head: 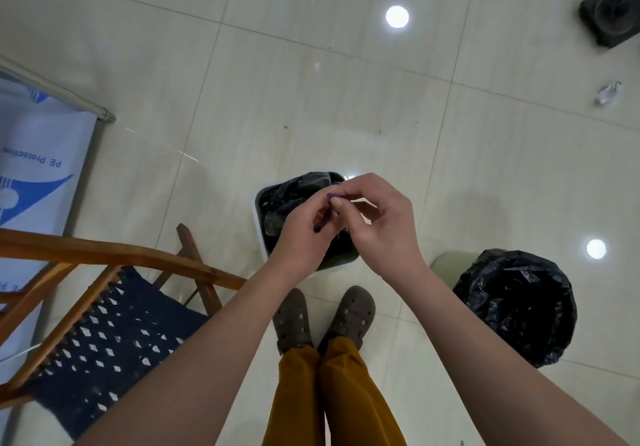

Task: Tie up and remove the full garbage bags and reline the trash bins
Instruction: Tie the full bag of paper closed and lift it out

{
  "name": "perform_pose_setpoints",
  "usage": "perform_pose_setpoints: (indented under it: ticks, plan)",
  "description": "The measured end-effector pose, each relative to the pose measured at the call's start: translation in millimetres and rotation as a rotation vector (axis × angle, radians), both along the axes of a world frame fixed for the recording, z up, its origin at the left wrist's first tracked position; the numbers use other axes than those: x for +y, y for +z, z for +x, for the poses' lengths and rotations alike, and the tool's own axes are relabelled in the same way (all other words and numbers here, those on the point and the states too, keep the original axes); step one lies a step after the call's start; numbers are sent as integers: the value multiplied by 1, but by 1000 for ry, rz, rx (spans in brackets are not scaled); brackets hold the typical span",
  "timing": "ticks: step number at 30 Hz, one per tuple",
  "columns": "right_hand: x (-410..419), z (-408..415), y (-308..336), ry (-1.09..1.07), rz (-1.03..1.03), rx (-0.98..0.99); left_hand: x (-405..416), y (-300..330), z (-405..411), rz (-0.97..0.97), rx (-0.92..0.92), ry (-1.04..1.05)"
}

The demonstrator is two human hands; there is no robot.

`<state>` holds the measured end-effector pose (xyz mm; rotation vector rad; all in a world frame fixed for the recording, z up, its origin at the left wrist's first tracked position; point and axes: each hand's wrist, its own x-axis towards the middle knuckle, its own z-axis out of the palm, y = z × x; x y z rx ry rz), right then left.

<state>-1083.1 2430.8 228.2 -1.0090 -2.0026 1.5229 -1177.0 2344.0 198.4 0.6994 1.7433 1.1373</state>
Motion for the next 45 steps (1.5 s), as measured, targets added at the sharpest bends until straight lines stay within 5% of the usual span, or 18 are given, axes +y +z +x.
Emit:
perform_pose_setpoints:
  ticks: [5, 11, 17, 20, 25, 32, 42, 45]
  plan:
    - [0, -4, -4, -13, -74, -10, 5, -5, -3, -131, 65, 89]
    - [9, -6, -23, 112, -177, -296, 1, -4, -10, -210, 9, 114]
    - [7, -8, -38, 164, -75, -373, -10, -5, -17, -228, 13, 32]
    - [10, -6, -41, 54, 9, -438, -17, -5, -23, -234, -98, 167]
    - [-1, 5, -38, -26, -309, -457, -20, -11, -26, -276, -301, 426]
    - [-19, 14, -46, 254, -503, -549, -26, -18, -32, -315, -292, 383]
    - [-12, -11, -60, 102, -182, -425, -29, -18, -31, -293, 221, 147]
    - [-6, -23, -56, 190, -244, -350, -33, -19, -29, -258, 369, 64]
